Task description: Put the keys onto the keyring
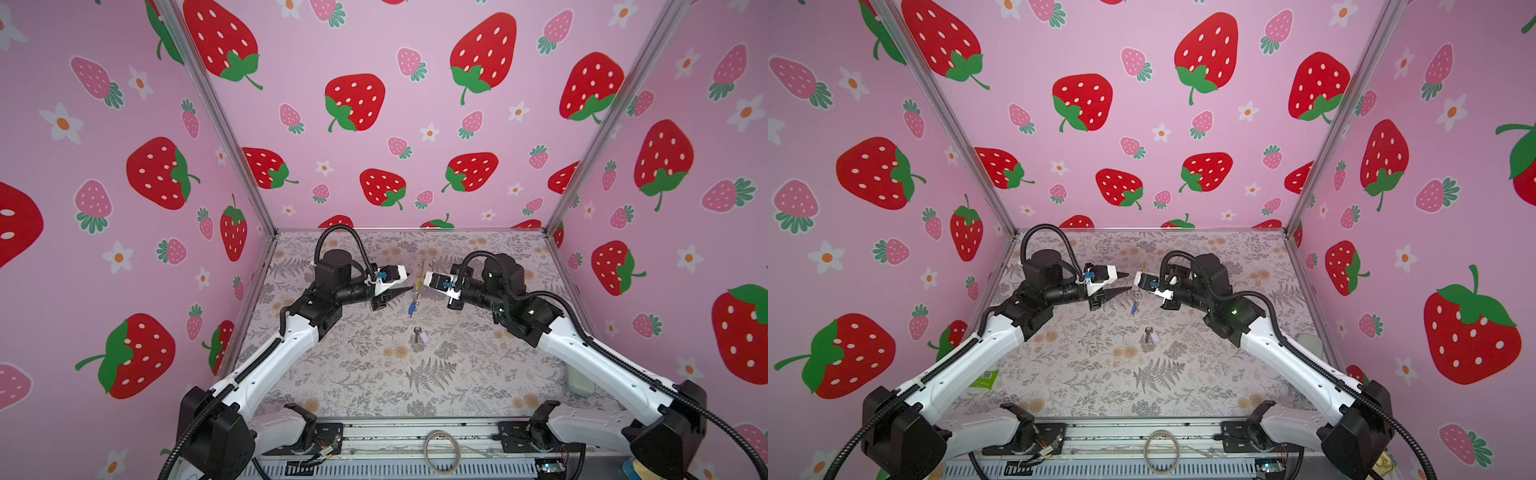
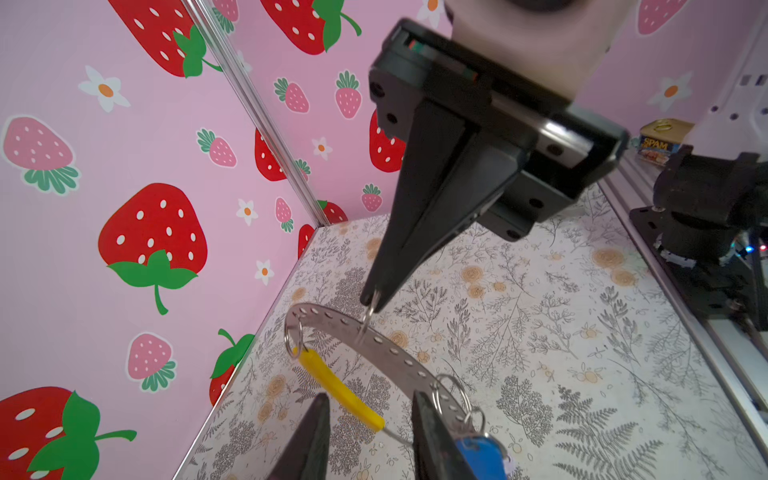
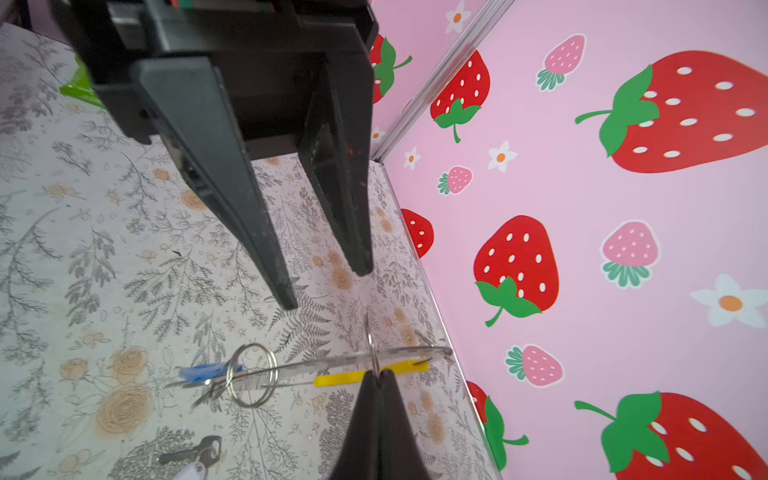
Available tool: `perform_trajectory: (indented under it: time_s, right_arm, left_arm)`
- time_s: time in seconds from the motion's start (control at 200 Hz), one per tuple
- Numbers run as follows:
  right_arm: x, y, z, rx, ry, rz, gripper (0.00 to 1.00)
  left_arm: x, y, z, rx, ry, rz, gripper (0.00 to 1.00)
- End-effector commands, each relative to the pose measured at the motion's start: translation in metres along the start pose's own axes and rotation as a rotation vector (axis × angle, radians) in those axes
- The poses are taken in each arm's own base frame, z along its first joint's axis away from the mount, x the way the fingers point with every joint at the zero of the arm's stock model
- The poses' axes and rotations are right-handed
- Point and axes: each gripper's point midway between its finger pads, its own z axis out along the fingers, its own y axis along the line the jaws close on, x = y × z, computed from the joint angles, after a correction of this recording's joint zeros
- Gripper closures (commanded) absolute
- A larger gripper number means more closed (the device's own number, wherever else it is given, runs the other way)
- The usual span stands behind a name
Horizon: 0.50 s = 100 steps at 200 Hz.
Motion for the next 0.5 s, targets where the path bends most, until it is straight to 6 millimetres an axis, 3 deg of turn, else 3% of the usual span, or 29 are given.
perform_trajectory:
  time_s: [0.0,0.495]
  right_arm:
    - [-0.007,-0.008,-0.005,0.065,-0.004,-0.11,1.0]
    - [-0.015,0.002,-0.008,0.073,-0.035,-0.218,1.0]
  left_arm:
    - [-0.013,0.004,-0.004,-0.011,0.008,0.077,0.65]
    - [-0.025,0.004,0.002,-0.052,0.017,0.163,0.67]
